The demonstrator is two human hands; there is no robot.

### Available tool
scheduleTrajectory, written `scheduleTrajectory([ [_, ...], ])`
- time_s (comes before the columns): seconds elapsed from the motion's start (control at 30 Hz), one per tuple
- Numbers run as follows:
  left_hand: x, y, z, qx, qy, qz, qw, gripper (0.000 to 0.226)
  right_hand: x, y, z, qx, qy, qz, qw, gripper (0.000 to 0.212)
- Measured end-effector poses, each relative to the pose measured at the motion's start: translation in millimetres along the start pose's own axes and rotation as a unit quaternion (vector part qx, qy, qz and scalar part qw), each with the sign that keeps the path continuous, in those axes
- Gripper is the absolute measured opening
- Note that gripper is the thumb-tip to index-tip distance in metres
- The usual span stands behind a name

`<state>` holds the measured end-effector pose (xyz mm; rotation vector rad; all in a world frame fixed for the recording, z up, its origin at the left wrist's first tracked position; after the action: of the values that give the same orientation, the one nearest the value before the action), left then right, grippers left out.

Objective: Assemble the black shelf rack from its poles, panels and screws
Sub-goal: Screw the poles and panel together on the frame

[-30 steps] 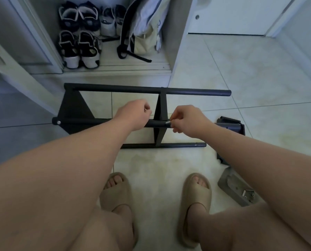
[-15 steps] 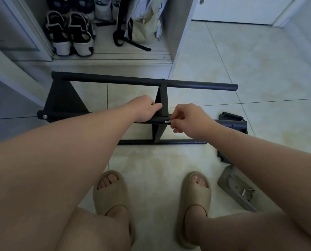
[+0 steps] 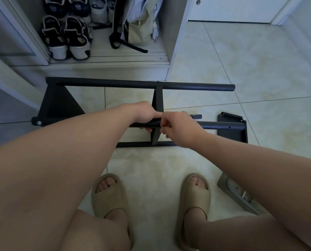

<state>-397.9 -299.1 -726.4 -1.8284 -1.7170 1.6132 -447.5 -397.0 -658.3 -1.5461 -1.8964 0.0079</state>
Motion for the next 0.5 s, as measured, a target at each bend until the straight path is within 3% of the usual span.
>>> scheduleTrajectory([
  [0.5, 2.1, -10.5, 13.7, 0.000, -0.022, -0.015, 1.000, 0.043, -5.3, -10.5, 2.7, 0.005, -0.002, 0.004, 1.000, 0.011],
])
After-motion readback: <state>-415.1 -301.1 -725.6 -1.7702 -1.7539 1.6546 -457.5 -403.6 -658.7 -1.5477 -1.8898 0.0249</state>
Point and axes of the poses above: each hand's wrist, its own y-axis towards the middle knuckle, its own z-axis out of the palm, x = y × z, the point moved 10 cm from there along y, towards the middle knuckle, and after that the axes turned 5 degrees about x, right-handed, at the moved point
